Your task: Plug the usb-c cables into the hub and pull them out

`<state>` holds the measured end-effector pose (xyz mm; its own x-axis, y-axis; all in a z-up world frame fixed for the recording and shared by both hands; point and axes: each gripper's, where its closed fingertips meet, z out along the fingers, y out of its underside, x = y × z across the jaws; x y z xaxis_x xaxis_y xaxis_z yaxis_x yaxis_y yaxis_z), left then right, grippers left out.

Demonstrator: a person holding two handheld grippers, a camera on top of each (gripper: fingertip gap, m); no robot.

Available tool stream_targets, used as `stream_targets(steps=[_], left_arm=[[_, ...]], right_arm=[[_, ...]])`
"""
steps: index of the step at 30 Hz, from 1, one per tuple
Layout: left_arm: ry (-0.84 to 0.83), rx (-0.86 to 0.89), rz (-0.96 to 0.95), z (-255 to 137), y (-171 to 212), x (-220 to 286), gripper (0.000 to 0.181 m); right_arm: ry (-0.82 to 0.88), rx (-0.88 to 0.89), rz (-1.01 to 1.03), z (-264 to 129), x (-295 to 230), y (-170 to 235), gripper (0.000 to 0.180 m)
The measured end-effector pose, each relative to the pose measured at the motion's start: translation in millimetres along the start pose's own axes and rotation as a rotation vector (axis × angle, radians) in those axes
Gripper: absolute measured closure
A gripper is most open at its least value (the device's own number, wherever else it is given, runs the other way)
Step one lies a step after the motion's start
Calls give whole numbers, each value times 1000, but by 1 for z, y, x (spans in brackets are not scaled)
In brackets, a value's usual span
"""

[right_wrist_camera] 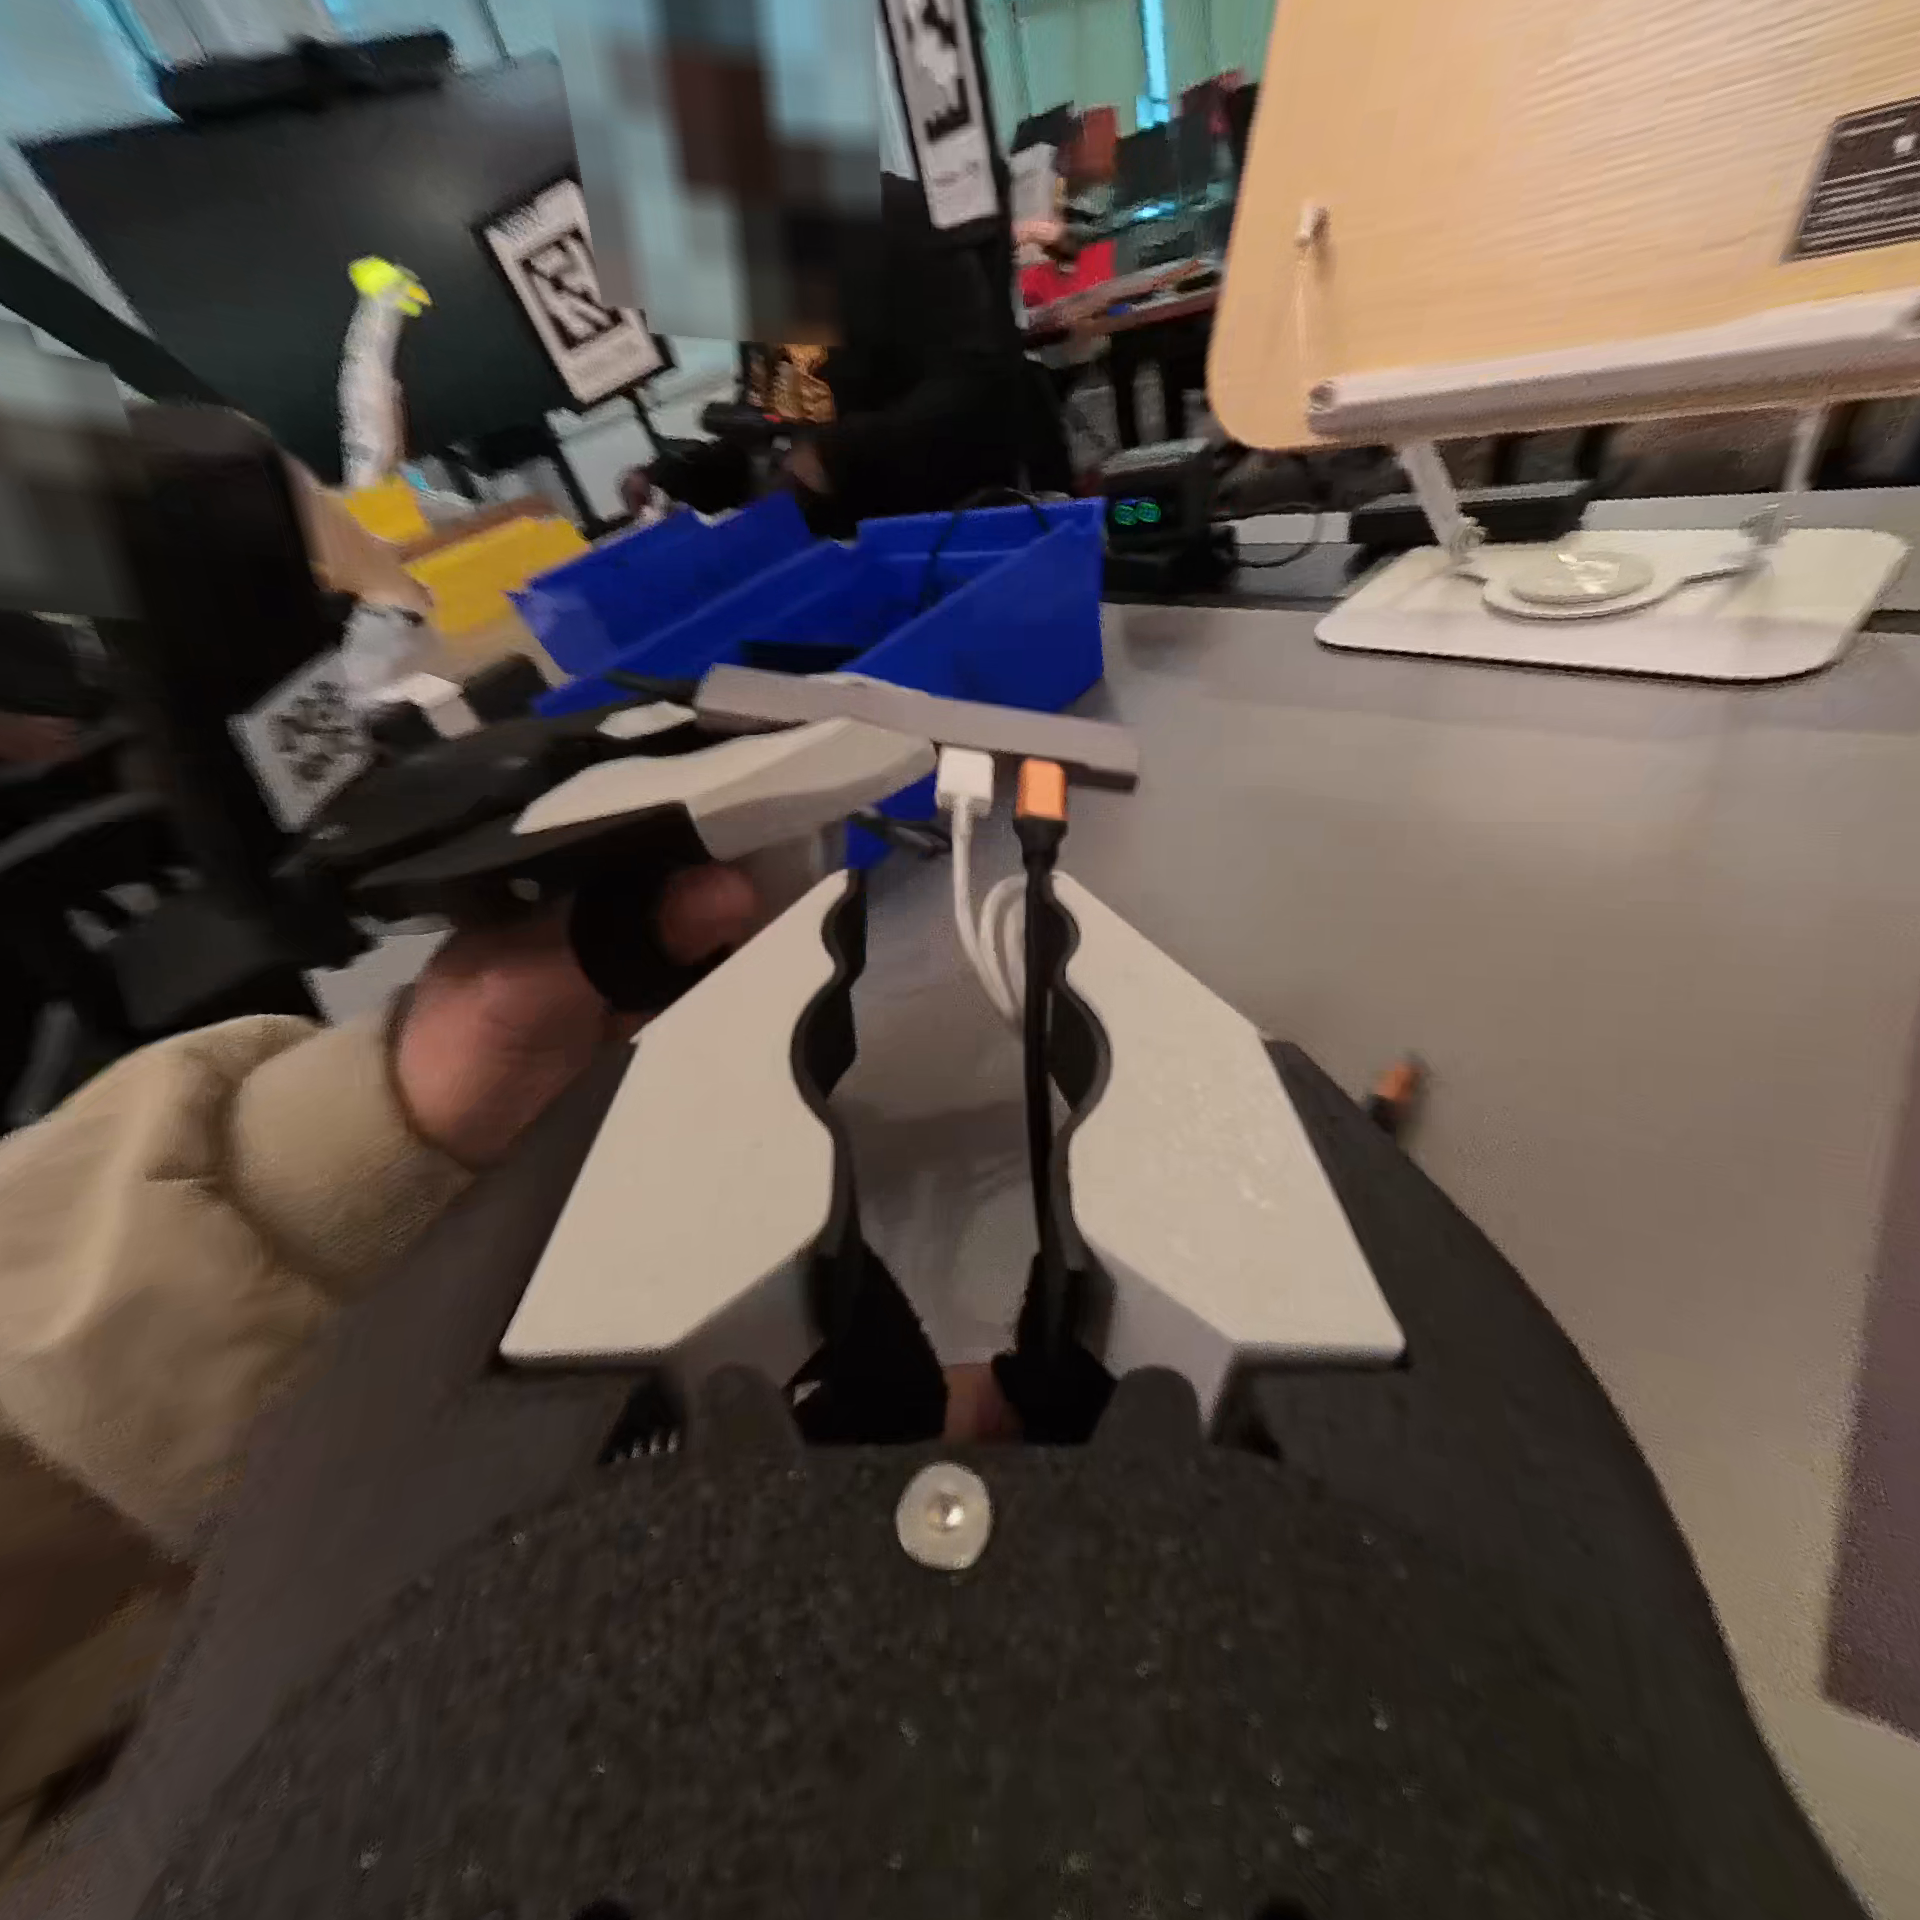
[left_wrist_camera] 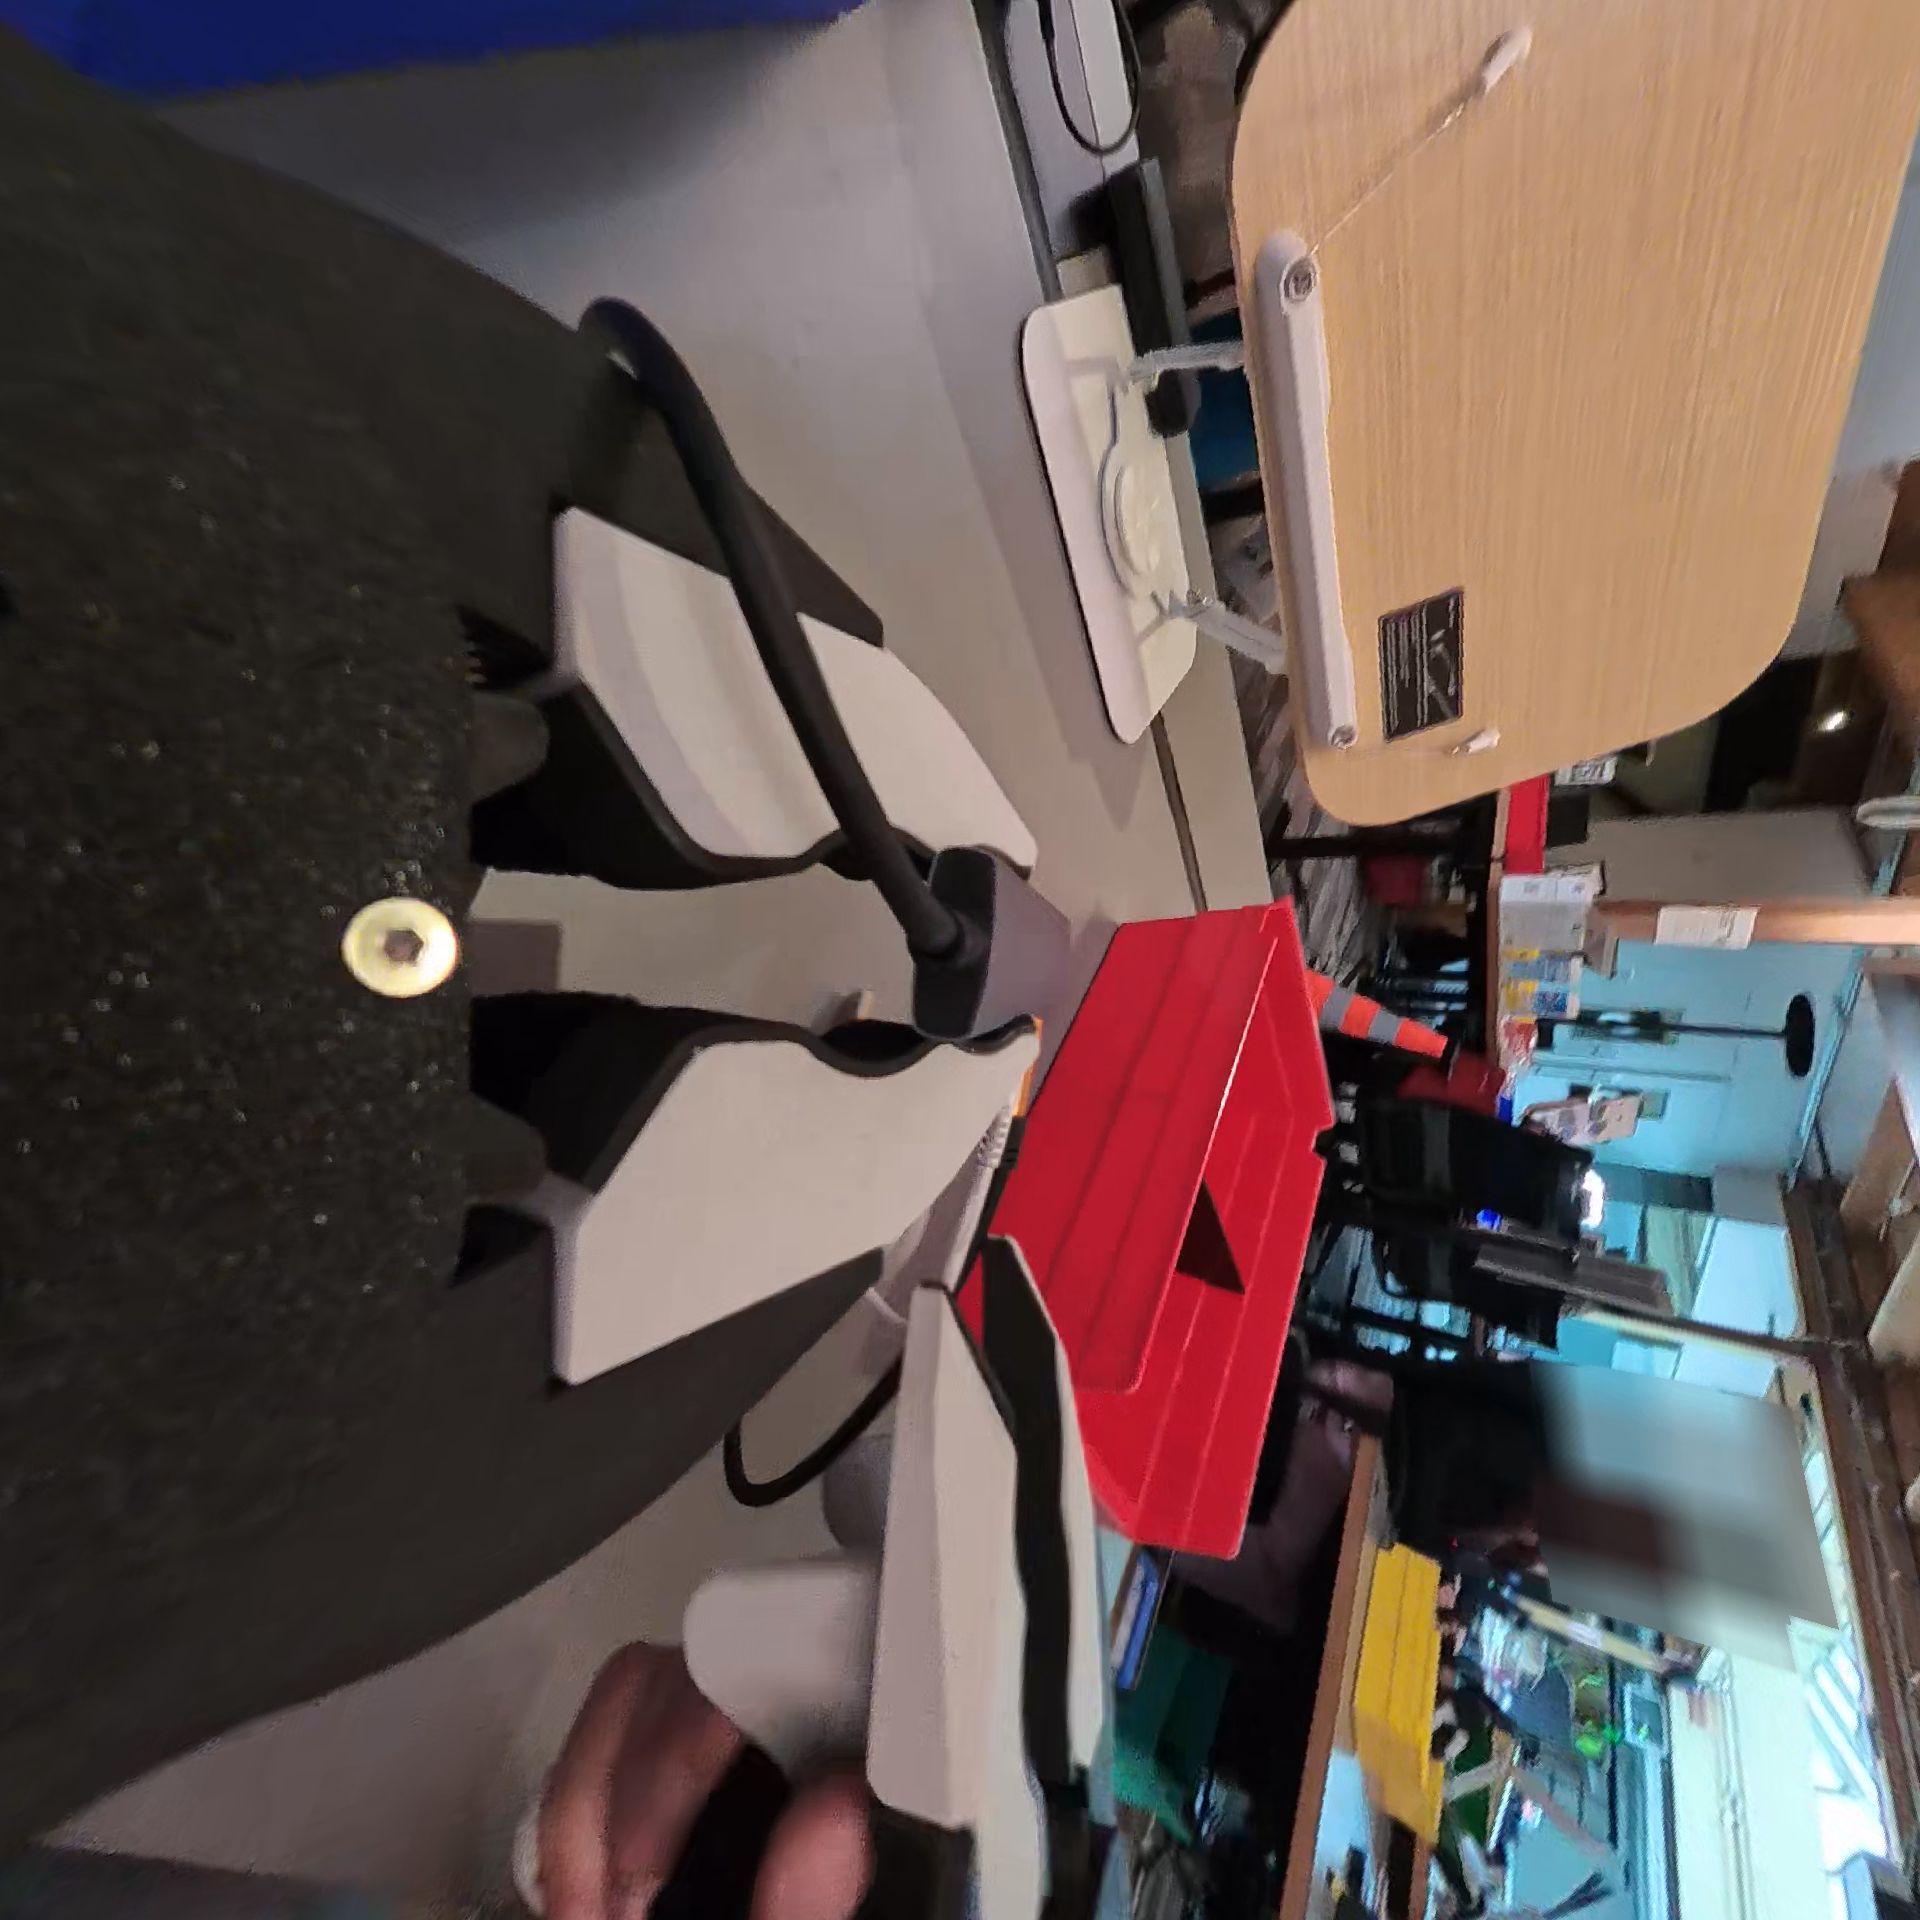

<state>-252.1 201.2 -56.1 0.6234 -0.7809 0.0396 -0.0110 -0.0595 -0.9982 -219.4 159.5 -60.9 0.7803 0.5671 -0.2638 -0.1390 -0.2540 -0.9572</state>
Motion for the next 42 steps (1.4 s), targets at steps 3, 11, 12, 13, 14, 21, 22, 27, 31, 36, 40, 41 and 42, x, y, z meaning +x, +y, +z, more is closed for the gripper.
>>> stream_targets(steps=[3,11,12,13,14,21,22,27,31,36,40,41,42], left_arm=[[-27,6,67,1,0,5,158],[-20,21,27,3,0,21,157],[-24,21,28,3,0,23,157],[-31,22,33,4,0,25,158],[-39,24,33,4,0,26,158],[-79,25,64,4,0,29,158],[-81,28,79,4,-1,30,158],[-70,40,88,5,0,32,158],[-49,23,129,7,4,30,158],[-61,-13,221,7,6,27,157],[-56,-35,230,11,10,26,157],[-54,-38,225,12,10,26,157],[-54,-42,223,14,11,26,157]], right_arm=[[58,14,-8,7,1,2,149],[76,81,48,4,4,-3,161],[71,79,55,4,5,-3,163],[74,75,55,4,7,-2,164],[71,76,56,4,8,-2,165],[72,38,35,5,6,4,164],[75,38,48,5,7,5,166],[69,43,58,3,10,3,169],[81,39,-1,2,14,1,171],[105,13,-34,4,15,6,177],[96,1,21,5,18,10,177],[99,-4,24,5,19,10,177],[97,-3,36,5,20,10,177]])
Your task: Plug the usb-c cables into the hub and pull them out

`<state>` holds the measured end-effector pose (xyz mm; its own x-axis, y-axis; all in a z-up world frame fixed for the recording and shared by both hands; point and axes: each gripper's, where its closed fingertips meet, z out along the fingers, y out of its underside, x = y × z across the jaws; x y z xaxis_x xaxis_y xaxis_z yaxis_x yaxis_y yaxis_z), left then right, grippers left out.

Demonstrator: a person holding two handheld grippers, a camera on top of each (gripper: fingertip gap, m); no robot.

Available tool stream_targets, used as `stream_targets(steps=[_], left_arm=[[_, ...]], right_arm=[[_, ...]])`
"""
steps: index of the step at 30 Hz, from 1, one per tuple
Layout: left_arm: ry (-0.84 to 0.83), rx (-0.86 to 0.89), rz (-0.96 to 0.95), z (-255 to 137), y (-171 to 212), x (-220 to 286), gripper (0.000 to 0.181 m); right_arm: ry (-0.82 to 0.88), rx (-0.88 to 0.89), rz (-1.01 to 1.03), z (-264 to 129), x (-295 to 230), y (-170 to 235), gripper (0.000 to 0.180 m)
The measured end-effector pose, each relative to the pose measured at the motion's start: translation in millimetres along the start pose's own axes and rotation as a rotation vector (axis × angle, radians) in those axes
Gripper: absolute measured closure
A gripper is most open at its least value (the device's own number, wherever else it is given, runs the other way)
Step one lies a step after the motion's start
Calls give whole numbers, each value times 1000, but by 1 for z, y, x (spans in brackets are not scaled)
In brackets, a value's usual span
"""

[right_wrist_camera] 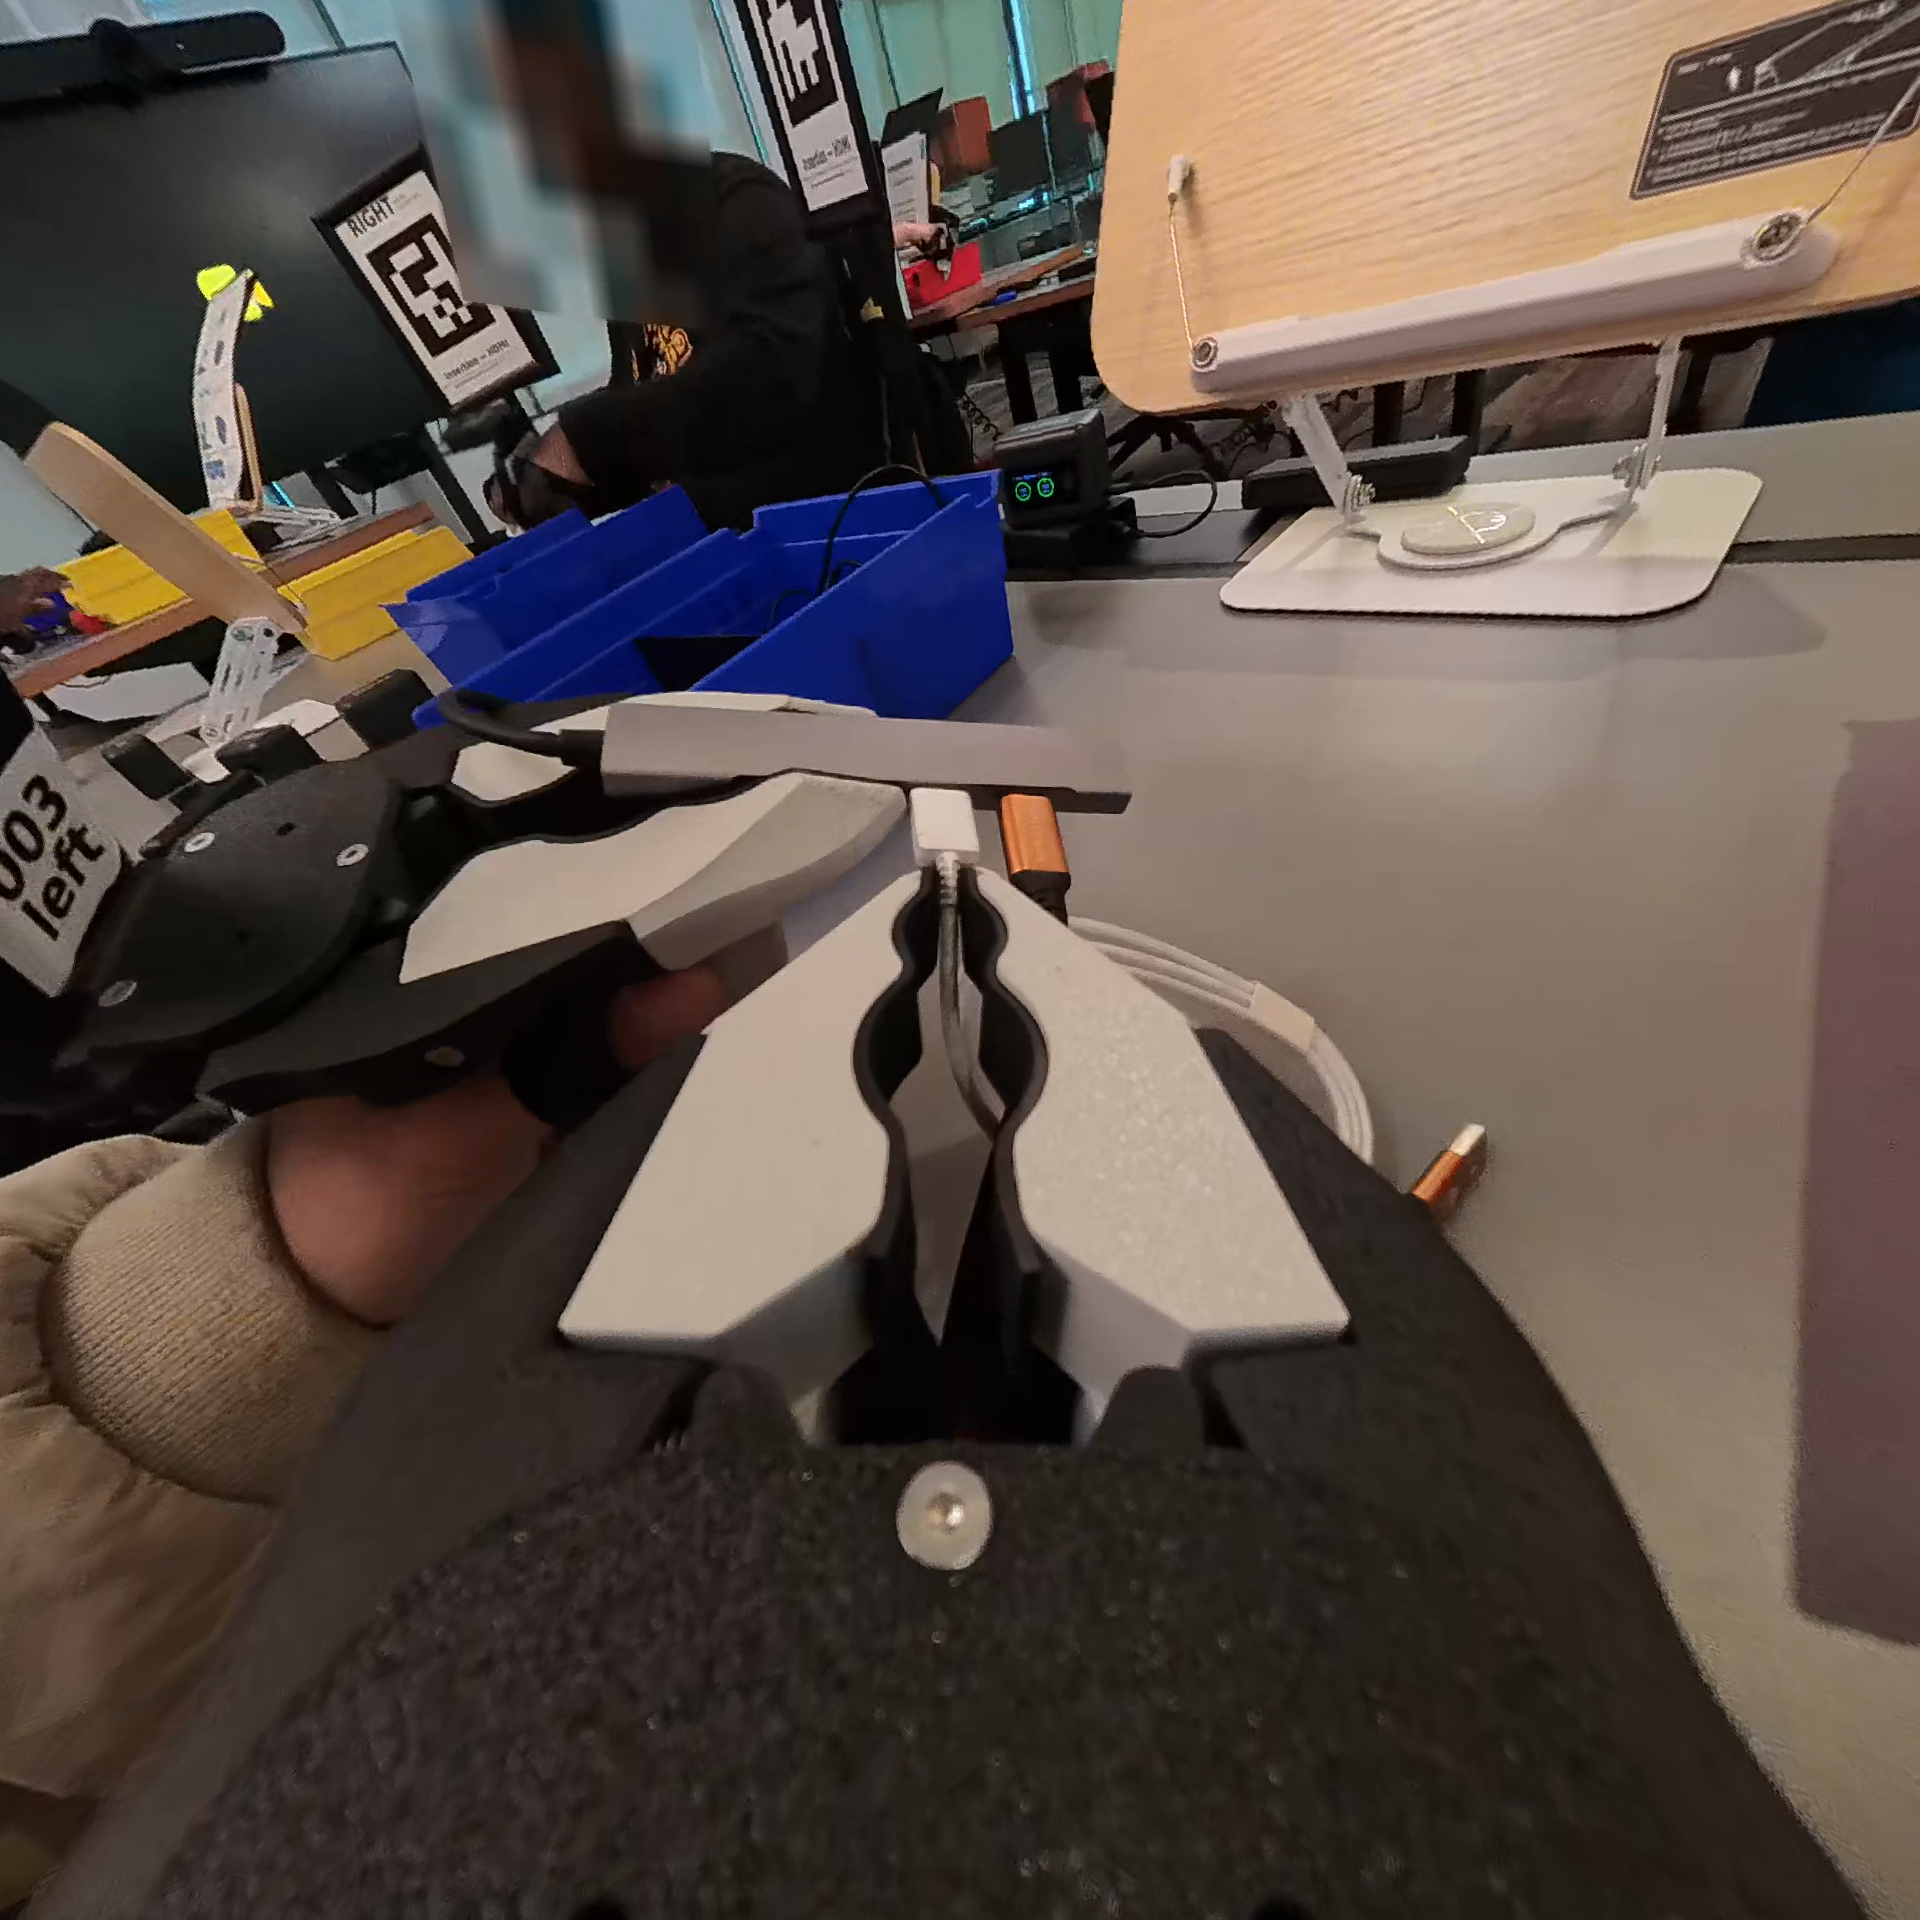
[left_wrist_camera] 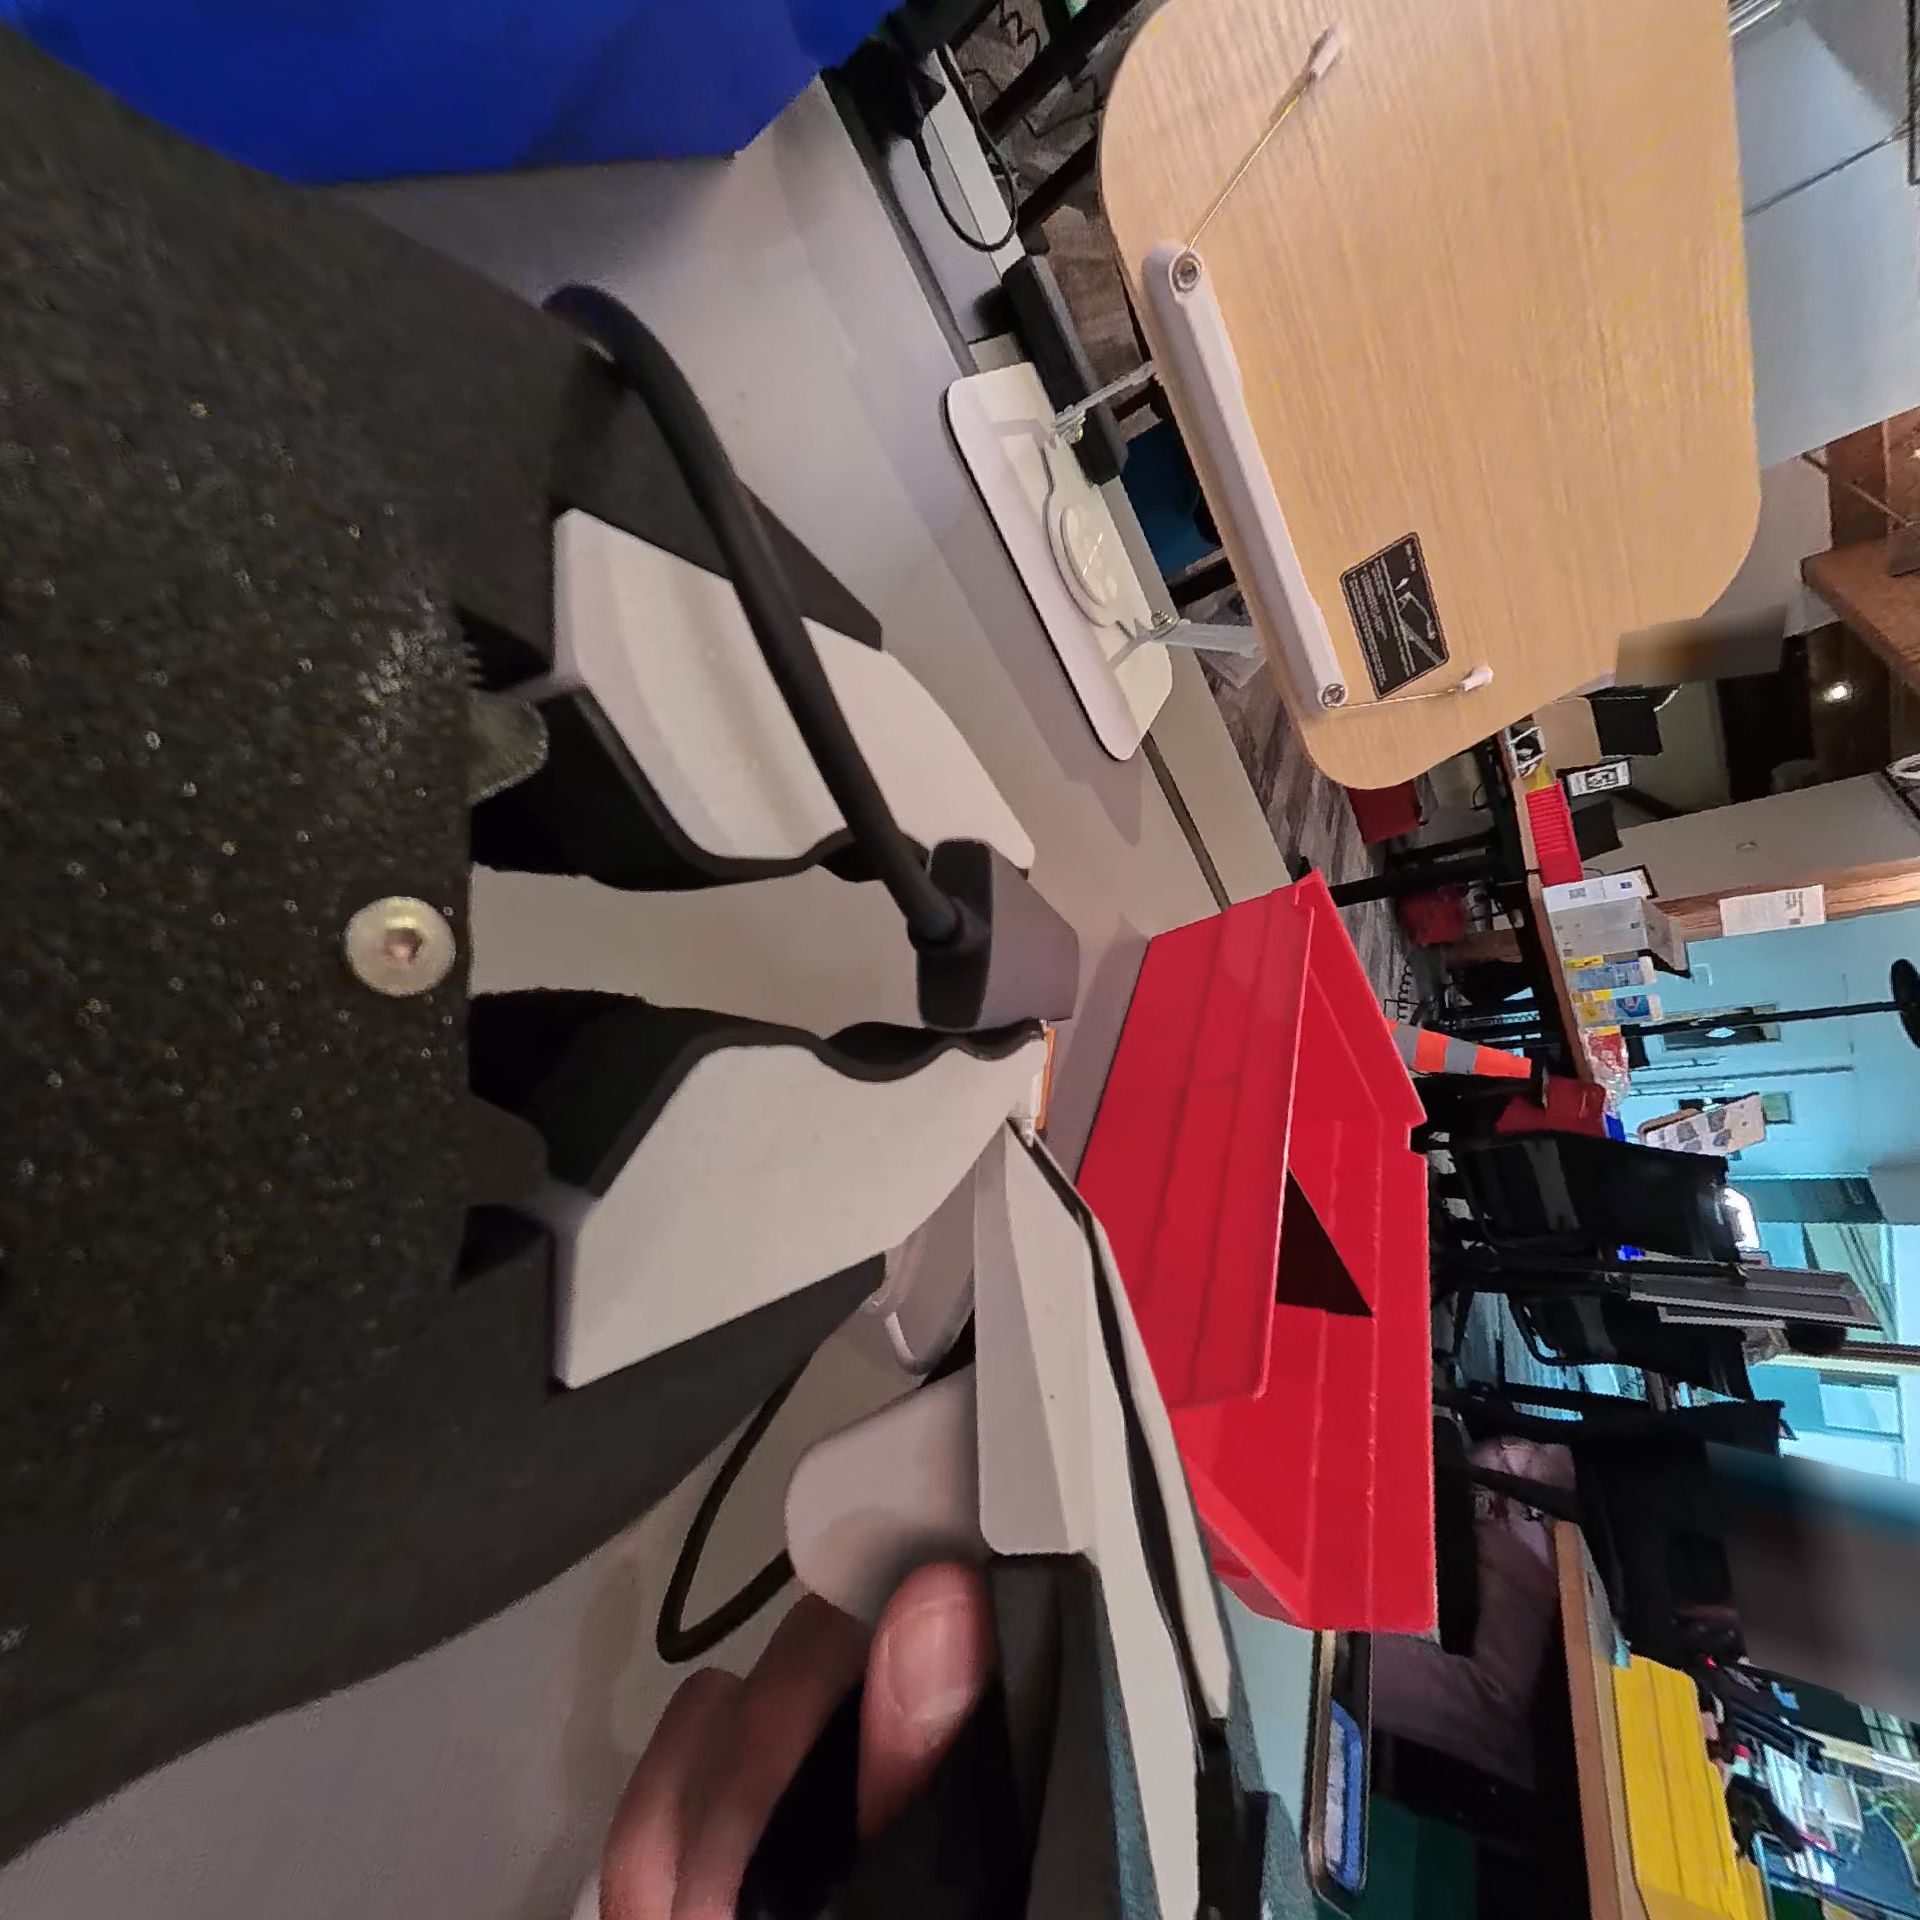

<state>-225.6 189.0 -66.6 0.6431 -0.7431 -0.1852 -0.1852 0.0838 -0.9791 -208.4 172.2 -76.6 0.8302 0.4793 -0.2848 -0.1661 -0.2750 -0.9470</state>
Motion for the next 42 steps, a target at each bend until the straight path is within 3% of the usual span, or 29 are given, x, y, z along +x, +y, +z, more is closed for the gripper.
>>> stream_targets(steps=[17,19,20,21,25,27,31,34,37,40,42], left_arm=[[59,-145,-98,31,23,17,157],[-212,-213,-159,23,41,-47,158],[-219,-190,-301,17,45,-76,158],[-203,-141,-373,9,39,-91,158],[-150,-123,-42,12,11,-46,158],[-151,-120,-82,16,16,-48,158],[-134,-106,-137,11,25,-64,158],[-130,-109,-158,3,28,-68,158],[-127,-100,-152,-3,26,-69,158],[-148,-95,-125,-8,25,-74,158],[-149,-88,-135,-9,25,-76,158]], right_arm=[[70,-87,127,-8,34,19,177],[71,-94,123,-14,32,21,177],[65,-92,107,-20,28,21,177],[48,-82,89,-25,22,20,177],[-41,-193,-61,-13,-3,42,177],[-137,-365,-189,-7,-17,78,177],[-271,-537,-379,-20,-30,116,176],[-391,-564,-407,-33,-33,117,149],[-501,-466,-328,-48,-30,84,144],[-228,-371,-195,-36,37,48,146],[-103,-406,-109,-29,67,55,143]])
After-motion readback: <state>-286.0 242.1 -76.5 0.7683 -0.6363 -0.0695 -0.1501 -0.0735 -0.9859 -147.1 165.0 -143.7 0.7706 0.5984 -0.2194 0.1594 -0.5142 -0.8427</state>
